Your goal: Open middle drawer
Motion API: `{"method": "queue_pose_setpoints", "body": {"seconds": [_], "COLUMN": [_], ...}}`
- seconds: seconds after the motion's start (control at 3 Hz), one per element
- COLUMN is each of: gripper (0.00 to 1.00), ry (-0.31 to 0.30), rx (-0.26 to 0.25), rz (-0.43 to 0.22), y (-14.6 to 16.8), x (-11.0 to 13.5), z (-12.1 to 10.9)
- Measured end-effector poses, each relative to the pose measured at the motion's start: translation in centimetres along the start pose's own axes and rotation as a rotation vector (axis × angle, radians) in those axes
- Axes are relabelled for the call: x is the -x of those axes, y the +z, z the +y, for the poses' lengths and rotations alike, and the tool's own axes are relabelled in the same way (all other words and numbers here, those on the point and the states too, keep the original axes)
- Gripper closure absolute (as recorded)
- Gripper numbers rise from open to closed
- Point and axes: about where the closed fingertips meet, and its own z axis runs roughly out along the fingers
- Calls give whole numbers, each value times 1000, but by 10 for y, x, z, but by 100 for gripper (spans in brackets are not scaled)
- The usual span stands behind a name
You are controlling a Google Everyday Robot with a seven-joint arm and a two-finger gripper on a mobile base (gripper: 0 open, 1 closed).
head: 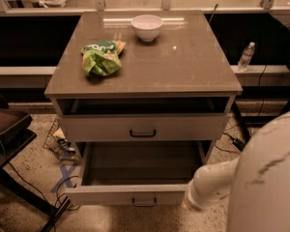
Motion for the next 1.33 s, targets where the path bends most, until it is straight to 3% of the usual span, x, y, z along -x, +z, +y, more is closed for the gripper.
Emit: {"method": "queue_pose_setpoints", "body": {"seconds": [0.33, 0.67, 1.0, 1.33], "gripper": [100, 100, 100, 100], "ry": [128, 105, -11, -70], "rx": [14, -7, -63, -88], "rz": [87, 68, -13, -80], "y": [-23, -25, -35, -42], "x": [-46, -35, -8, 2], "z": [51, 35, -12, -47]}}
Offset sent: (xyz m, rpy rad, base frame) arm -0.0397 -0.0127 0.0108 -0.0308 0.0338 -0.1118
